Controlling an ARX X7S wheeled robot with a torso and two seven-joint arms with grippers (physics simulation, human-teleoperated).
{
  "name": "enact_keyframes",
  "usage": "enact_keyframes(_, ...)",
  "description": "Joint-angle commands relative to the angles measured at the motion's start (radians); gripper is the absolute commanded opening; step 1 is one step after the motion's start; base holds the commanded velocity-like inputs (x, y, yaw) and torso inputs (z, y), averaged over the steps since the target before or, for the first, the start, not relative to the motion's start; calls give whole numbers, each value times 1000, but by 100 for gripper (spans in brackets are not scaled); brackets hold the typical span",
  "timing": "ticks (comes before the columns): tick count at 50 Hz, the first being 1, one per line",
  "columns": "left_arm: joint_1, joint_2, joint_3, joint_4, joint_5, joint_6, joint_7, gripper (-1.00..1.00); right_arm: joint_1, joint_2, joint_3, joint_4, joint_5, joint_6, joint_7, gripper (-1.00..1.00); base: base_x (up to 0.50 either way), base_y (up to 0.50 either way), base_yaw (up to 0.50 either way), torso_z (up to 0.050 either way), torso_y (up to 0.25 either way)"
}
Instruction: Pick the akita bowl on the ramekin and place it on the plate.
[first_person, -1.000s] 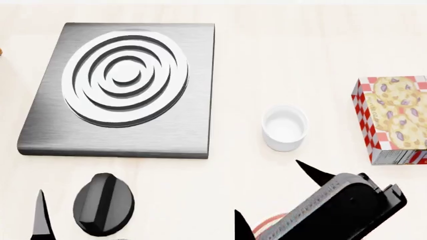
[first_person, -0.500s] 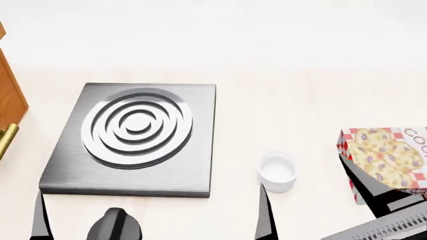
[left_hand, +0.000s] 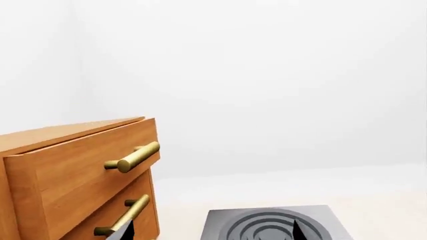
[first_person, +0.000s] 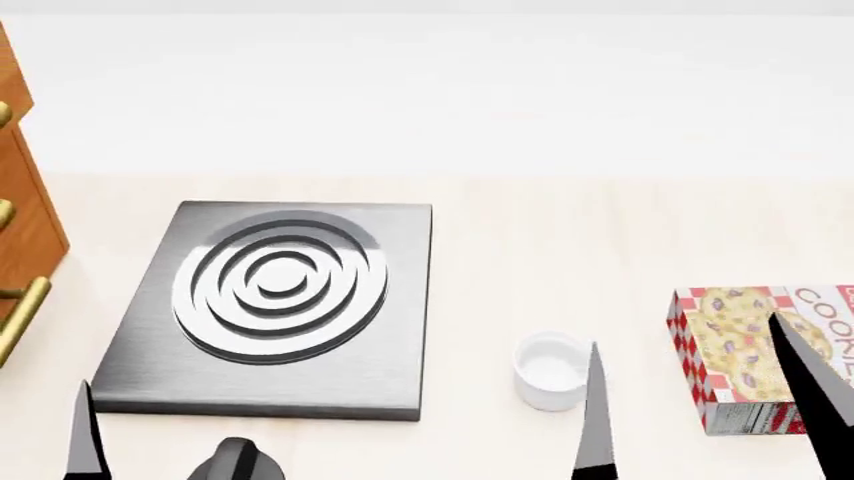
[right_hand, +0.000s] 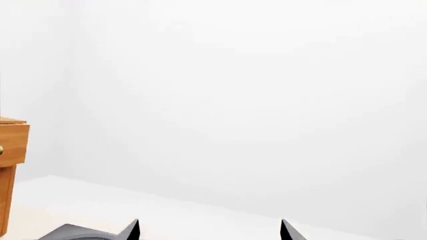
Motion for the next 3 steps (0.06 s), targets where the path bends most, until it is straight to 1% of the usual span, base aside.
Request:
enact_keyframes(1,19,-5,-3,-20,0,77,29,100,-46,1,66,22,153,-78,87,100,0,0,0,0,250)
enact_keyframes(3,18,-6,-3,-21,-1,77,29,100,-54,3,65,28,166,-95,98,100,0,0,0,0,250)
